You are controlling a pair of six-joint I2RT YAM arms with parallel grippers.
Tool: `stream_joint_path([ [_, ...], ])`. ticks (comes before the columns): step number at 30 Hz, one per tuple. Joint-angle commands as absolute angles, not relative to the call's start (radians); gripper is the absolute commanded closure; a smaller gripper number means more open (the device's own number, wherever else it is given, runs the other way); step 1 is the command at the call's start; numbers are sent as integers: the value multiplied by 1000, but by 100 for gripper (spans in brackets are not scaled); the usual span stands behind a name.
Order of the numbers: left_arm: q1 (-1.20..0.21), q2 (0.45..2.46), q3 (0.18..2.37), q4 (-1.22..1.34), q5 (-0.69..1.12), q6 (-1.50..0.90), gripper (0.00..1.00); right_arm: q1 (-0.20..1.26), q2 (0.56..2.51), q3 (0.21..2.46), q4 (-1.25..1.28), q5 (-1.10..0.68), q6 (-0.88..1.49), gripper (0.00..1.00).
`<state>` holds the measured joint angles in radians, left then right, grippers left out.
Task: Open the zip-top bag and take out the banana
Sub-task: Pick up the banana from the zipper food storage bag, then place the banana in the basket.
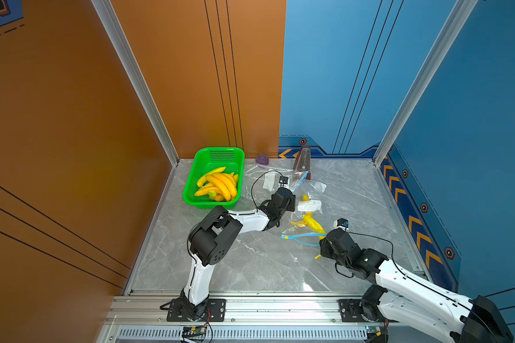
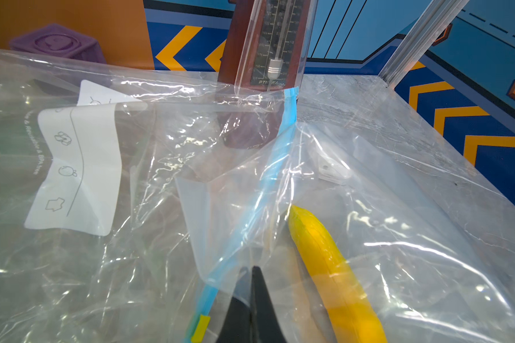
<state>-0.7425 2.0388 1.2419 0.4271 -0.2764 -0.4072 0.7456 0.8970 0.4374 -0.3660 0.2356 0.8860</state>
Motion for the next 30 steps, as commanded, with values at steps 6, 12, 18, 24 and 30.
stream_joint_path([
  [6, -687, 2101, 1312, 429, -260, -403, 100, 895, 780, 384, -538, 280, 980, 70],
  [12, -678, 2105, 1315, 428, -237, -410, 94, 1014, 697, 370, -582, 322, 1006, 72],
  [18, -680, 2076, 1291, 421, -197, -410, 80, 1154, 683, 403, -579, 340, 956, 72],
  [24, -683, 1982, 1208, 378, -180, -425, 48, 1289, 757, 499, -589, 389, 902, 73],
  [30, -675, 1725, 1050, 233, -188, -402, 15, 1283, 800, 585, -556, 474, 849, 71],
])
